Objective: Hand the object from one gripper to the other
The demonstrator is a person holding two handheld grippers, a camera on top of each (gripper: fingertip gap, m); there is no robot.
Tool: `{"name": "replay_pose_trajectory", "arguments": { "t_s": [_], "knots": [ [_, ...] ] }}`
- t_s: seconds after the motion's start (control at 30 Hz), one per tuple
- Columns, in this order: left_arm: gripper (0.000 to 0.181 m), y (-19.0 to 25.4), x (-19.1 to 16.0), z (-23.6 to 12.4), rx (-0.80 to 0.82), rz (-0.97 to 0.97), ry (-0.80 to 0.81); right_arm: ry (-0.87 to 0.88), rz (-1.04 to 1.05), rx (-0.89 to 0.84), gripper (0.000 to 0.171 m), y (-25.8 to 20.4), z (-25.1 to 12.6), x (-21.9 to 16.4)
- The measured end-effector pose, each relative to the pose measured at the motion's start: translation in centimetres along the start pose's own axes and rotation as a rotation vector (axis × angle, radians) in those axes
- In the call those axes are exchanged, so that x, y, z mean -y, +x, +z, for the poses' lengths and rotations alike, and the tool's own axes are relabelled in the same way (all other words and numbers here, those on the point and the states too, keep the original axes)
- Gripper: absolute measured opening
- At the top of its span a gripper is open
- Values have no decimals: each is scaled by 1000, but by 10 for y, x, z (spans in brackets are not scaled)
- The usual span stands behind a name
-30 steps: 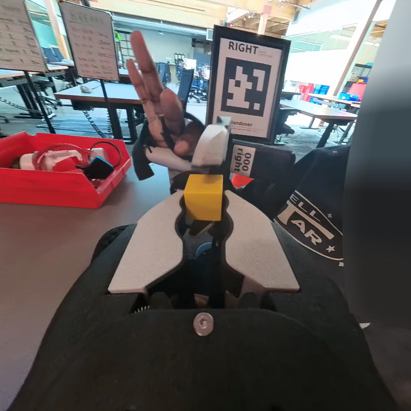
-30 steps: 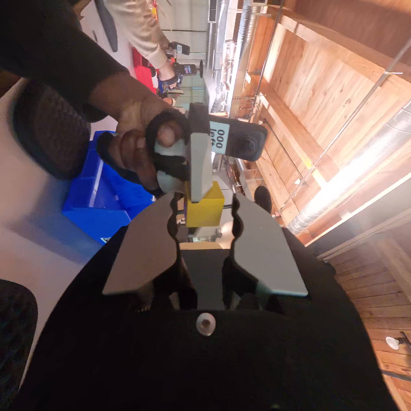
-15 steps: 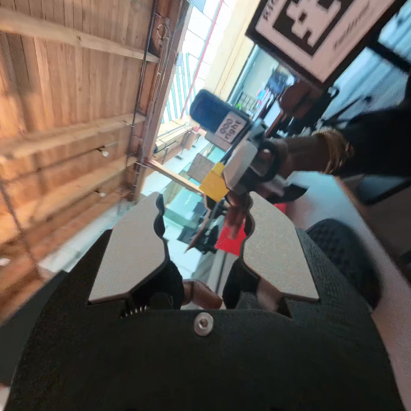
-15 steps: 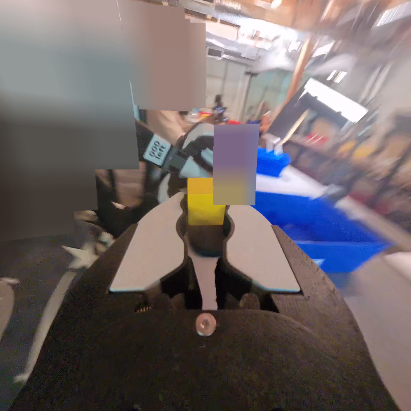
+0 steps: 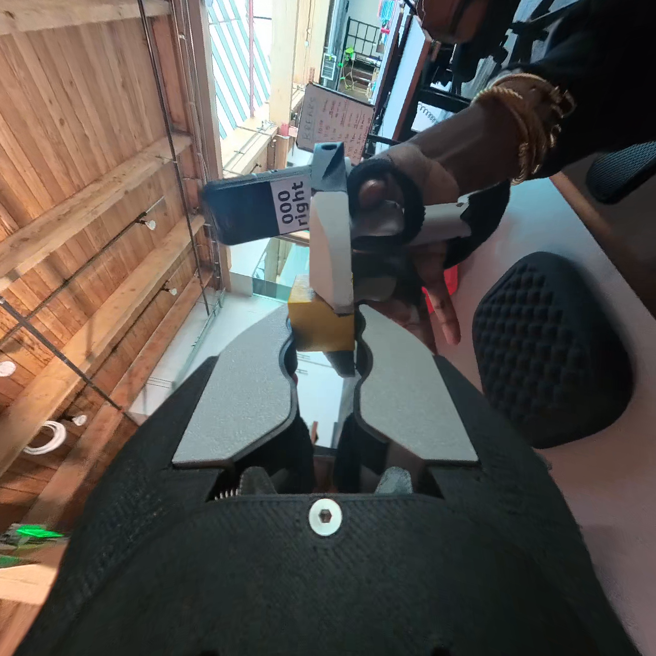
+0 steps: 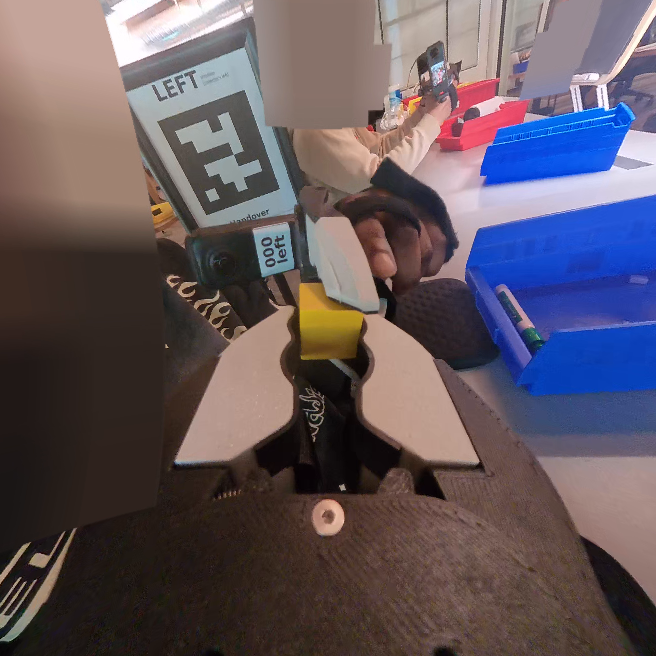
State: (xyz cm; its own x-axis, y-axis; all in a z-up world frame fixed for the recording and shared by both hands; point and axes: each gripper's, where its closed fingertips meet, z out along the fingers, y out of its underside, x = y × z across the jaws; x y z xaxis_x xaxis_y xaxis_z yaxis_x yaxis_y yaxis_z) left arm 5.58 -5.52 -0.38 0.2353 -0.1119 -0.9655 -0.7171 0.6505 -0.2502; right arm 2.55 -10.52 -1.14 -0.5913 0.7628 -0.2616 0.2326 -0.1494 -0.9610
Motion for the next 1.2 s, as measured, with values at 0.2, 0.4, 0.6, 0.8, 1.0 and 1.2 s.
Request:
{"name": "replay_pose_trajectory", "arguments": {
  "t_s": [0.2,0.4,0.6,0.8,1.0,1.2],
  "knots": [
    [28,-26,-8,-10,-7,-495,43,237,-453,-195,88,2,-22,36],
    [29,-15,12,-16,-412,-1271,244,122,-1455,-607,86,-1,-42,41],
    [29,6,26,-6,-622,-1451,273,-98,-1722,-692,68,9,-24,24],
    [29,22,35,-4,-708,-1417,240,-160,-1736,-715,35,18,-16,17],
    [61,7,29,-8,-553,-1235,282,-125,-1563,-679,29,15,-19,21],
    [77,-31,14,-27,-30,-486,243,54,-867,-454,30,13,-25,29]
  ]
}}
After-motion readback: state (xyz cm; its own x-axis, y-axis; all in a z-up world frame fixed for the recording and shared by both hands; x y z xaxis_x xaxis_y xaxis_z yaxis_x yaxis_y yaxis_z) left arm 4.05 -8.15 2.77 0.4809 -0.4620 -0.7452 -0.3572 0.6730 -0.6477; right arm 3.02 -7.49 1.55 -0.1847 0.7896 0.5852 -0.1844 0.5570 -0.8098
